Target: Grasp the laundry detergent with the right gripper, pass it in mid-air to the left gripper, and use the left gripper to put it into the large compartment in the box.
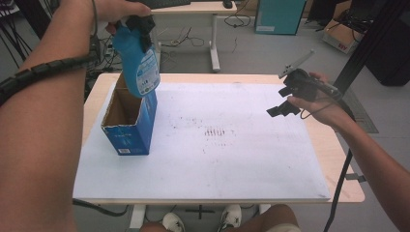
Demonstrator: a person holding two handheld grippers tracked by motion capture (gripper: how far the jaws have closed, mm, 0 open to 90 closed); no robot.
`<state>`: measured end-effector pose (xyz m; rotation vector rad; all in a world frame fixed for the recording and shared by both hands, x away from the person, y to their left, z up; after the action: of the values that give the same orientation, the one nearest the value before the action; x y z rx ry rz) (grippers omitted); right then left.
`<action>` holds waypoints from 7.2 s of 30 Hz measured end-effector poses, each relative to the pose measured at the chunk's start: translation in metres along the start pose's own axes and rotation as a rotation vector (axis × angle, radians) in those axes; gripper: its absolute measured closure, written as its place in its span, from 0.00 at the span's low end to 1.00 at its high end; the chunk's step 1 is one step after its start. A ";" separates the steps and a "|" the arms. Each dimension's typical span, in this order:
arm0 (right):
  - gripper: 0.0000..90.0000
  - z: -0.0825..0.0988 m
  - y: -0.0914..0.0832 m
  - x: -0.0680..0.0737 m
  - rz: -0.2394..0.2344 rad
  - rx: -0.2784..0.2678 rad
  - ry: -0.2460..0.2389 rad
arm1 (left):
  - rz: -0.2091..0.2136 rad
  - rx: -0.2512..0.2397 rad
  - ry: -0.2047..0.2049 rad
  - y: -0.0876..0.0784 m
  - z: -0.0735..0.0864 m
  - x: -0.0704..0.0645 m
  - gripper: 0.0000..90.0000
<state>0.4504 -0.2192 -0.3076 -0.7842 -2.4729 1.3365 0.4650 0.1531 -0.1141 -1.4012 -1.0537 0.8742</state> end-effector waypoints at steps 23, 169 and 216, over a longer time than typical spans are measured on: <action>0.09 0.003 -0.007 0.001 0.013 0.001 -0.009 | -0.008 -0.095 -0.402 -0.020 0.015 0.067 0.40; 0.09 -0.005 0.015 0.004 0.019 0.082 -0.077 | 0.009 0.023 -0.321 0.243 0.034 0.068 0.40; 0.09 -0.006 0.008 0.003 0.030 0.077 -0.085 | 0.013 0.012 -0.325 0.244 0.034 0.068 0.39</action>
<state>0.4531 -0.2094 -0.3111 -0.7647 -2.4656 1.4948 0.4836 0.2334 -0.3560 -1.2831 -1.2815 1.1420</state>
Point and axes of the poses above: each handheld gripper's, and its own axes: y roughly forward along the jaws, z roughly out of its underside, x roughly to its left, the point moved 8 cm from there along y, roughly forward along the jaws, and after that the axes turned 1 degree about -y, right-handed, at the moved point
